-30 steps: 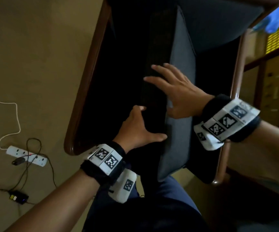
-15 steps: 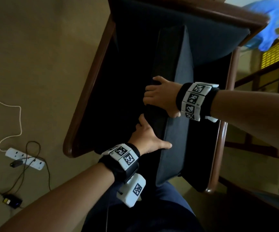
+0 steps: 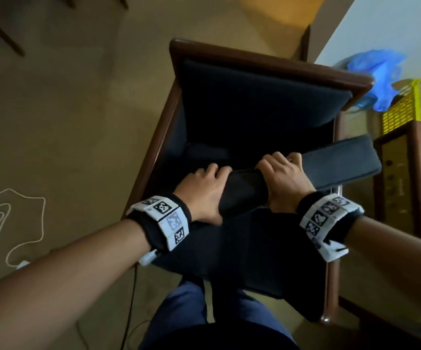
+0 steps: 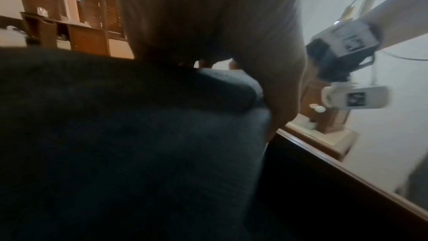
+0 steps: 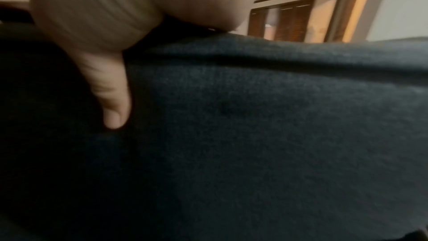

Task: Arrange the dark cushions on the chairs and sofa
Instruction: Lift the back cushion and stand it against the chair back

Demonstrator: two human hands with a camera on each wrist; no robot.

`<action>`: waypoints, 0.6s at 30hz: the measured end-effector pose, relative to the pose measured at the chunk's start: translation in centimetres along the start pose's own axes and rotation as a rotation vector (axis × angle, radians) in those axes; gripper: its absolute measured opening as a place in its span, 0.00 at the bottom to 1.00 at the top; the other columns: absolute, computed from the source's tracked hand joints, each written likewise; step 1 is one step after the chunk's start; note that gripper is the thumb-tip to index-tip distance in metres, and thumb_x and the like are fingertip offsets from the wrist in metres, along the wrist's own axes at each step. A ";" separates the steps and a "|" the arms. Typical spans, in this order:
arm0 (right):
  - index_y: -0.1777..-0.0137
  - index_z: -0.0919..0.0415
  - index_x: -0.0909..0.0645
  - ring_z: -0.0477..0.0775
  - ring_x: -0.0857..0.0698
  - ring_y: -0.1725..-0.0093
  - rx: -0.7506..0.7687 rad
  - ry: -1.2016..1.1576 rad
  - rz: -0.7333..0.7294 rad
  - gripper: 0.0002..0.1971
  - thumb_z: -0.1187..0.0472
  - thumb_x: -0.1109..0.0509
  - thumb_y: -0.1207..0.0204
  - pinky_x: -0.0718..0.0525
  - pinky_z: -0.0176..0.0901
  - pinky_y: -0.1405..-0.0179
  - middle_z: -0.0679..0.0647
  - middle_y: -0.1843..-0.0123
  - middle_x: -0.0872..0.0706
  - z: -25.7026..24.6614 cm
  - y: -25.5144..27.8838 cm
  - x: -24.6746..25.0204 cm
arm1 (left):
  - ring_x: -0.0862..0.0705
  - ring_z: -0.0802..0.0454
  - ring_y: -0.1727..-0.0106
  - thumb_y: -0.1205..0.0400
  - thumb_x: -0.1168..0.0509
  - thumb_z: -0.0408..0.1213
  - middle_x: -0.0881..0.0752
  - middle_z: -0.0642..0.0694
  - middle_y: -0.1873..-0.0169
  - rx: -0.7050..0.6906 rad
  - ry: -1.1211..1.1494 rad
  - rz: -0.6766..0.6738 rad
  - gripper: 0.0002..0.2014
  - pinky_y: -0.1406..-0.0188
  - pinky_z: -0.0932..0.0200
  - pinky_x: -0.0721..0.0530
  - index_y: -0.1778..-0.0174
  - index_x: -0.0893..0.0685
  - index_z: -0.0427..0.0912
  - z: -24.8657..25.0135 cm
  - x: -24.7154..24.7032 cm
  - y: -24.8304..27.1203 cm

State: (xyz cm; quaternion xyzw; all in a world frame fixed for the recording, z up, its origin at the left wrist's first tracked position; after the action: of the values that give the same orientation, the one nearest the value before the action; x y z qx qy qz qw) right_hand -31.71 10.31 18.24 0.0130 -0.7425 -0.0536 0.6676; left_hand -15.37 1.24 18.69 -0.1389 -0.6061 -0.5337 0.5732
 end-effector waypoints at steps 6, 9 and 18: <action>0.23 0.56 0.36 0.64 0.23 0.36 -0.168 0.078 -0.074 0.57 0.41 0.17 0.54 0.33 0.64 0.37 0.57 0.34 0.22 1.5 -1.9 -2.0 | 0.27 0.39 0.28 0.44 0.22 0.62 0.29 0.43 0.28 0.197 -0.182 0.106 0.61 0.32 0.42 0.29 0.17 0.47 0.52 -8.7 0.1 0.3; 0.29 0.57 0.32 0.62 0.21 0.40 -0.215 0.051 -0.087 0.49 0.42 0.18 0.50 0.37 0.65 0.38 0.56 0.41 0.21 3.2 -3.2 -1.2 | 0.26 0.39 0.29 0.44 0.21 0.60 0.28 0.42 0.30 0.198 -0.179 0.072 0.59 0.35 0.42 0.24 0.18 0.45 0.52 -10.3 1.0 -1.0; 0.24 0.56 0.31 0.60 0.27 0.27 -0.349 -0.017 -0.039 0.42 0.57 0.19 0.39 0.40 0.63 0.32 0.56 0.28 0.22 9.8 -10.6 3.5 | 0.22 0.39 0.35 0.43 0.17 0.52 0.23 0.44 0.35 0.150 0.077 0.233 0.49 0.40 0.40 0.18 0.26 0.31 0.53 -12.6 9.8 -8.9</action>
State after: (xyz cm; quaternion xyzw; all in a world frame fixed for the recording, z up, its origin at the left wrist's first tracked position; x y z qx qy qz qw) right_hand -42.40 0.12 19.64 -0.0894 -0.7272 -0.1948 0.6521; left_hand -18.45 -16.81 19.77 -0.1445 -0.6016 -0.4216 0.6629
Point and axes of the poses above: each hand's wrist, its own y-axis away from the middle knuckle, its own x-axis out of the back of the hand, z = x × y, the point moved 3 cm from there along -y, towards the middle knuckle
